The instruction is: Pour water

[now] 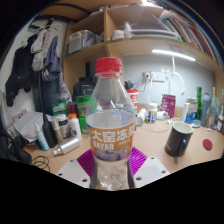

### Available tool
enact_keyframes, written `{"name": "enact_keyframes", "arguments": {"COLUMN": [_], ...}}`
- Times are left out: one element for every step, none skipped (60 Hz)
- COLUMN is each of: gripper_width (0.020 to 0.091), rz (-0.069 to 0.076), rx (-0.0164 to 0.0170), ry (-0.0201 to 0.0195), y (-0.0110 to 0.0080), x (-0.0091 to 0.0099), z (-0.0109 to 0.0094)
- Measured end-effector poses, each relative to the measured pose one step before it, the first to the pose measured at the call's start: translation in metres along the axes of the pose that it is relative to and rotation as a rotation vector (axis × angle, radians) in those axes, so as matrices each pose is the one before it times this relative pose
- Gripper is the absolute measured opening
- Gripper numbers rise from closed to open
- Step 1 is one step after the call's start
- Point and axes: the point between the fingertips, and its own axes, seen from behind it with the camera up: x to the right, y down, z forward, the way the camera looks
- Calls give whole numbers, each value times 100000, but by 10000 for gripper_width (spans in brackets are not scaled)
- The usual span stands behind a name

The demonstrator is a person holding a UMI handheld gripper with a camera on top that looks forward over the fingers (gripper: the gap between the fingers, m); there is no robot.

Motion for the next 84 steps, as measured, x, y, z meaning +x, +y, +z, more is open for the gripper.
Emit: {"name": "enact_keyframes", "arguments": {"gripper_width": [431, 416, 415, 410, 410, 409, 409, 409, 409, 409, 408, 408, 409, 409, 408, 408, 409, 408, 409, 408, 407, 407, 408, 407, 407, 406, 404, 405, 405, 405, 404, 405, 405, 404, 405, 406, 405, 404, 404, 404, 403, 404, 403, 404, 403, 404, 403, 403, 404, 405, 404, 406, 405, 405, 404, 404, 405, 404, 405, 406, 406, 404, 405, 405, 404, 404, 404, 405, 406, 407, 406, 406, 405, 406, 406, 405, 405, 404, 404, 404, 405, 405, 403, 406], "rz": [312, -49, 103, 553, 1222, 1988, 2751, 3423, 3388, 3714, 3922, 4125, 4672, 5348, 6083, 6787, 7648, 7489, 8391, 8360, 8072, 7671, 7458, 7261, 7110, 7251, 6988, 6961, 7055, 6875, 6299, 5358, 4505, 4406, 2482, 623, 1825, 1915, 2213, 2428, 2690, 2935, 3187, 3950, 2903, 3102, 2900, 2629, 2485, 2355, 2270, 2074, 2001, 1640, 1505, 1411, 1179, 977, 604, 127, -191, -395, -336, -214, -71, 427, -50, -319, -614, -1237, -1944, -2836, -3730, -4672, -5000, -6535, -6356, -7614, -8231, -8803, -9267, -9624, -9850, -10425], "rx": [-1116, -1159, -1474, -1534, -1863, -1301, -646, 25, 1039, 552, 429, 270, 109, 40, -56, -209, -308, -356, -817, -871, -760, -646, -602, -37, -612, -809, -1097, -1207, -925, -436, -88, 39, 433, -32, -224, -535, -301, -177, -271, -242, -358, -513, -429, 263, -196, 157, 91, 259, 436, 520, 627, 703, 945, 539, 655, 361, 297, 138, -56, -131, -88, -87, -94, 59, 70, 259, -337, -88, -513, -729, -863, -989, -1177, -1240, -1147, -1504, -830, -1347, -1135, -797, -380, -31, 313, -201], "ry": [-878, -786, -555, -484, -650, -829, -994, -731, -1905, -1232, -1298, -1283, -1205, -1085, -1173, -1306, -734, -1920, -1422, -1319, -1169, -1160, -1282, -986, -1313, -1465, -1709, -1657, -1393, -1186, -1232, -1391, -1294, -536, -1320, -2088, -1015, -965, -959, -1194, -1402, -1616, -1691, -1007, -1879, -1696, -1682, -1616, -1451, -1264, -1221, -1313, -952, -1374, -1118, -1289, -1146, -958, -824, -646, -421, -46, 313, 443, 415, 754, 474, 385, 303, 299, 524, 925, 1339, 1619, 1402, 2171, 2547, 2211, 2154, 1988, 1564, 1168, 705, -1211], "y": [20, -18, 19, -53, -31, -236, -487, -681, -580, -867, -840, -806, -772, -739, -718, -651, -829, -359, -571, -480, -491, -542, -514, -461, -636, -397, -316, -279, -327, -434, -473, -465, -140, 42, -285, -666, -196, -136, -126, -82, -24, -14, -24, 205, 20, 67, -48, -129, -154, -178, -192, -188, -124, -157, -118, -102, -48, -23, 60, 40, 48, 1, 1, -74, -71, 3, -29, 90, 132, 175, 249, 287, 292, 372, 545, 394, 453, 358, 271, 104, -73, -257, -473, -479], "x": [-116, -57, 16, 22, -1, -43, -107, -157, 186, -71, -58, -14, -8, 45, 54, -19, -468, 301, -53, -35, 4, -4, -4, -138, 79, -123, -164, -154, -134, -80, -191, -268, -332, -815, -316, 366, -181, -228, -289, -290, -330, -393, -414, -850, -212, -494, -360, -345, -317, -272, -270, -310, -381, -298, -285, -251, -243, -200, -143, -108, -14, 75, 129, 146, 144, -141, 98, 32, 27, 33, 28, 106, 157, 175, 119, 191, -268, -82, -197, -349, -547, -709, -873, -563], "z": [93, 118, 91, 75, 53, 6, -76, -141, -73, -131, -91, -66, -57, -15, 4, 18, 208, 301, 103, 64, 117, 69, 48, 188, 306, 78, 70, 116, 77, 2, 4, 0, 11, -327, 103, 413, 111, 32, 23, 57, 35, 26, -5, -160, -53, 68, -32, -39, -63, -64, -73, -83, -102, -35, 113, -30, -32, -5, 14, 4, 34, 19, 12, 14, -8, -114, 38, 4, -6, -9, -5, 1, 35, -9, -220, 40, -15, -88, -143, -162, -223, -289, -383, -991]}}
